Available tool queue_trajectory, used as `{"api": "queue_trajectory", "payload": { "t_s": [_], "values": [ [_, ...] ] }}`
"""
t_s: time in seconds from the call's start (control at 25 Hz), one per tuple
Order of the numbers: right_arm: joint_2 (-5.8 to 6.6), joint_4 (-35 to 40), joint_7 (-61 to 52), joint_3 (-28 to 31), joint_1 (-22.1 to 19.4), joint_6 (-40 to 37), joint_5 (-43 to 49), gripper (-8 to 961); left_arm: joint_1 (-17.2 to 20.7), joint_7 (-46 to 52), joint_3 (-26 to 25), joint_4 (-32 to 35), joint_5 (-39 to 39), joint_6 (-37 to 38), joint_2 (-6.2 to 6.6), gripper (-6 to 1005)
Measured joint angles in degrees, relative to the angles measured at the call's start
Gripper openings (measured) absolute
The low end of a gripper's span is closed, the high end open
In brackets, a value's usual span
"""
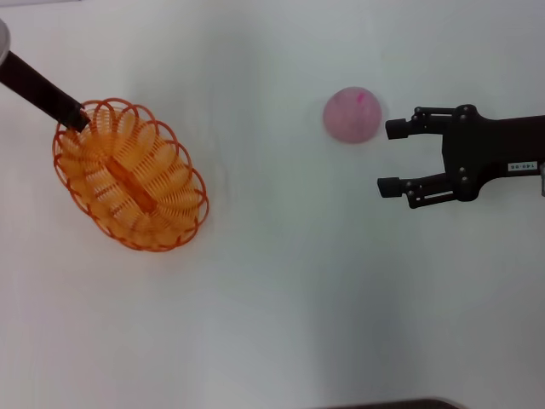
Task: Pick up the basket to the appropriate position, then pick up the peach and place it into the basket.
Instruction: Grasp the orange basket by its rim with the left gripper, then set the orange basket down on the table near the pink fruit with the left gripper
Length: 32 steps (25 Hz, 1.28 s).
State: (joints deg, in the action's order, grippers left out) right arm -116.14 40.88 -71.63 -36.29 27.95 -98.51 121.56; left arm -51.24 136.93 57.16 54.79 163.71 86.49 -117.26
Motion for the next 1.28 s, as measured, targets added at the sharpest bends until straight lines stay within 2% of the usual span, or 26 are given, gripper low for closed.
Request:
{"api": "queue_trajectory", "payload": {
  "t_s": [0.24, 0.48, 0.8, 1.0, 1.28],
  "values": [
    [0.26, 0.0, 0.08, 0.0, 0.0, -0.24, 0.0, 858, -1.07, 1.49, -4.75, 1.29, -0.16, 2.15, 0.17, 67],
    [0.45, -0.01, 0.3, 0.0, 0.0, -0.29, 0.0, 856, -1.46, 3.79, -6.99, 0.74, -0.46, 2.74, 0.32, 60],
    [0.5, -0.01, 1.33, 0.0, 0.17, -0.43, 0.0, 854, -1.26, 6.14, -10.23, -1.71, -0.65, 2.39, -0.67, 54],
    [0.47, 0.02, 1.78, 0.14, 0.18, -0.86, -0.07, 852, -0.77, 11.19, -10.87, -0.98, -0.74, 1.59, -1.29, 52],
    [-0.11, 0.06, 2.82, 1.6, 0.02, -1.0, -0.6, 850, 0.63, 15.36, -18.09, -0.65, -1.65, -1.48, -2.72, 51]
  ]
}}
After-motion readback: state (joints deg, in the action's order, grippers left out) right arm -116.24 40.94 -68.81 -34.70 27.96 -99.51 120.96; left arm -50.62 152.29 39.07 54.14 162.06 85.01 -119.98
